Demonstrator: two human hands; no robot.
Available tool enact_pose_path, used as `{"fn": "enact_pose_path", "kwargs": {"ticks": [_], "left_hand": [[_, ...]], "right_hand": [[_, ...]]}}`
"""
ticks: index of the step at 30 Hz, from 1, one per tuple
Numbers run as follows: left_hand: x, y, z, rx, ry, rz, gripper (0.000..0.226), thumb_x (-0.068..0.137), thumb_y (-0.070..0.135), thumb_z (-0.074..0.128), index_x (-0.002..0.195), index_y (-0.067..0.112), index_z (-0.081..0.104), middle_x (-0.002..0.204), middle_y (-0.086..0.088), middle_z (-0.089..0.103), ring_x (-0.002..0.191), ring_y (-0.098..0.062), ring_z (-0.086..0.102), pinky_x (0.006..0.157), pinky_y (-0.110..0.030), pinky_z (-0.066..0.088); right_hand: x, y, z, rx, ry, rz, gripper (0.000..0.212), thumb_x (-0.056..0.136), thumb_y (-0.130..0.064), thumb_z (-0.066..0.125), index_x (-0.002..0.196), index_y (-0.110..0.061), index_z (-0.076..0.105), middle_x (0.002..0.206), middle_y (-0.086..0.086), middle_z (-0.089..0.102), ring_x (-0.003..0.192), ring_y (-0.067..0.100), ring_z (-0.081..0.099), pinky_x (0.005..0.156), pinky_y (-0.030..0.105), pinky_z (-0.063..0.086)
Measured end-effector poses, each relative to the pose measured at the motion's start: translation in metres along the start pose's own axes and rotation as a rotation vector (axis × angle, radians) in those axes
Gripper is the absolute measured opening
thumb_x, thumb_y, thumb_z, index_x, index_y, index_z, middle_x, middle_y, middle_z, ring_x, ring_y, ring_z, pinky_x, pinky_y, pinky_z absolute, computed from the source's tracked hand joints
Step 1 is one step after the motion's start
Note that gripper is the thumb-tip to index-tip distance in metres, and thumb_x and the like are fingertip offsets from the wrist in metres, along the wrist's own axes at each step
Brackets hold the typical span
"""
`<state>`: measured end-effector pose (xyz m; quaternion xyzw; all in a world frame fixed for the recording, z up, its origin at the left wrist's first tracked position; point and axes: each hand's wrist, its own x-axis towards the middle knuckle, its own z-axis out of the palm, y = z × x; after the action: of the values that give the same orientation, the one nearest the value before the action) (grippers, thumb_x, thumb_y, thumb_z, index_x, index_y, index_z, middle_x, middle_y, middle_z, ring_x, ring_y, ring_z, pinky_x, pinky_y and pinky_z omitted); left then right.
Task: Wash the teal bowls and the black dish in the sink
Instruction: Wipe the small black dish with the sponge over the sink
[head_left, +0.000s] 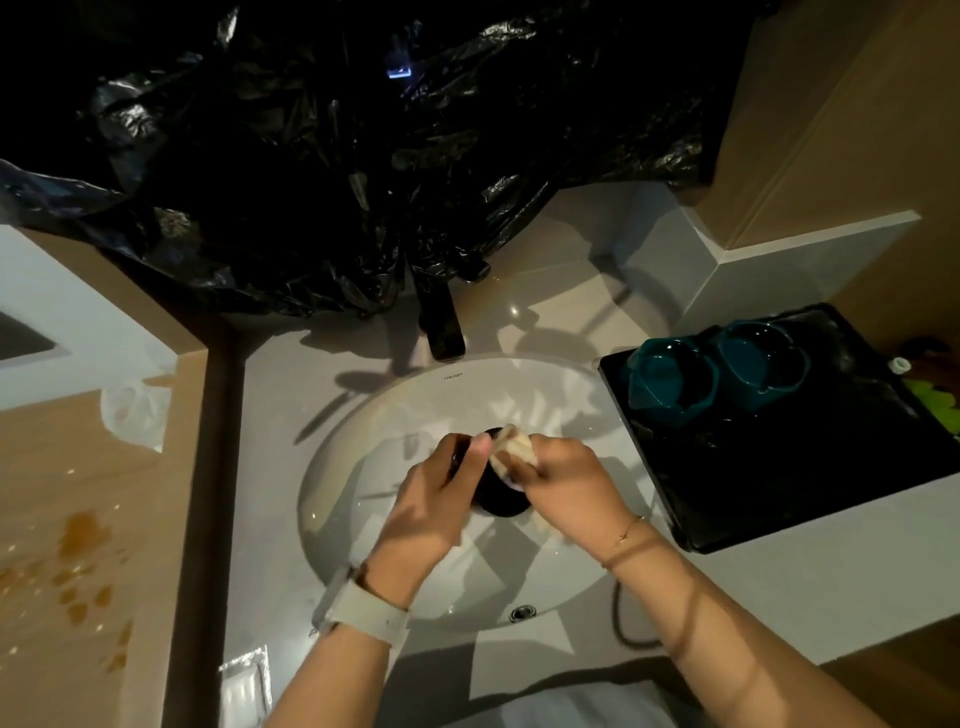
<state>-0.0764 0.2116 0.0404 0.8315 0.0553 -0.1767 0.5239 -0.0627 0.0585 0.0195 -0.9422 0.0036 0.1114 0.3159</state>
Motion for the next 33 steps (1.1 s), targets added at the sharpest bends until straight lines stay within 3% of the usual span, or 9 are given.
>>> {"fn": "enact_pose_path", "kwargs": {"ticks": [2,6,11,15,19,22,24,28,33], "left_hand": [[0.006,0.003,-0.009,-0.019,-0.055,0.047,0.038,0.1,0.049,0.041,0.085,0.02,0.061,0.068,0.011,0.066,0.067,0.0,0.06,0.067,-0.016,0.043],[0.018,0.011,-0.005,0.135,0.057,0.003,0.042,0.101,0.048,0.038,0.086,0.015,0.059,0.083,-0.003,0.069,0.083,-0.021,0.064,0.08,-0.034,0.049],[0.013,0.009,0.01,0.179,0.191,-0.087,0.043,0.103,0.047,0.033,0.097,0.013,0.058,0.09,-0.008,0.066,0.09,-0.029,0.06,0.079,-0.036,0.045],[0.004,0.002,0.022,0.196,0.253,-0.104,0.039,0.104,0.043,0.03,0.096,0.013,0.054,0.078,-0.004,0.059,0.085,-0.032,0.059,0.072,-0.034,0.039],[0.002,-0.006,0.019,0.282,0.365,-0.04,0.042,0.106,0.033,0.028,0.12,0.004,0.055,0.105,-0.016,0.064,0.099,-0.037,0.06,0.08,-0.037,0.043],[-0.003,-0.01,0.019,0.317,0.335,0.091,0.03,0.105,0.034,0.033,0.112,0.013,0.052,0.085,0.0,0.064,0.083,-0.029,0.066,0.059,-0.015,0.04],[-0.008,-0.008,0.022,0.224,0.354,0.121,0.029,0.102,0.04,0.035,0.106,0.017,0.052,0.07,0.005,0.061,0.068,-0.016,0.064,0.055,-0.014,0.04],[-0.013,-0.004,0.031,0.088,0.421,0.107,0.034,0.101,0.042,0.037,0.114,0.015,0.052,0.071,0.014,0.057,0.065,0.001,0.056,0.059,-0.007,0.041],[-0.009,-0.006,0.011,0.143,0.197,0.064,0.052,0.093,0.067,0.033,0.111,0.022,0.052,0.082,0.011,0.063,0.073,-0.004,0.061,0.061,-0.015,0.044]], "right_hand": [[0.003,0.001,-0.003,-0.022,-0.037,-0.05,0.038,0.094,-0.044,0.051,0.086,-0.008,0.059,0.08,0.011,0.063,0.079,0.027,0.059,0.064,0.03,0.035],[0.001,-0.007,-0.001,0.148,0.116,0.018,0.034,0.094,-0.041,0.053,0.099,-0.007,0.059,0.083,0.013,0.065,0.08,0.028,0.06,0.066,0.029,0.037],[-0.014,-0.011,0.008,0.389,0.066,0.227,0.043,0.095,-0.045,0.049,0.093,-0.004,0.061,0.078,0.01,0.065,0.074,0.027,0.061,0.068,0.035,0.047],[-0.012,-0.011,-0.002,0.182,-0.029,0.211,0.046,0.095,-0.047,0.048,0.076,-0.006,0.056,0.062,0.002,0.05,0.062,0.022,0.05,0.052,0.027,0.034],[-0.014,-0.011,-0.006,0.071,-0.18,0.157,0.051,0.097,-0.045,0.037,0.061,-0.01,0.043,0.054,0.002,0.041,0.05,0.013,0.042,0.047,0.022,0.03],[-0.011,-0.013,-0.003,0.061,-0.211,0.158,0.043,0.097,-0.044,0.038,0.082,-0.009,0.059,0.072,0.004,0.058,0.068,0.017,0.055,0.057,0.023,0.038],[-0.008,-0.015,0.0,0.202,-0.153,0.192,0.037,0.096,-0.041,0.043,0.1,-0.01,0.063,0.091,0.009,0.065,0.086,0.026,0.061,0.069,0.028,0.045],[-0.011,-0.027,0.016,0.506,0.101,0.255,0.029,0.095,-0.036,0.052,0.104,-0.01,0.061,0.086,0.003,0.065,0.083,0.021,0.063,0.071,0.026,0.047],[-0.011,-0.019,0.016,0.431,0.063,0.194,0.023,0.096,-0.027,0.052,0.107,-0.009,0.062,0.092,0.008,0.069,0.086,0.025,0.064,0.076,0.032,0.051]]}}
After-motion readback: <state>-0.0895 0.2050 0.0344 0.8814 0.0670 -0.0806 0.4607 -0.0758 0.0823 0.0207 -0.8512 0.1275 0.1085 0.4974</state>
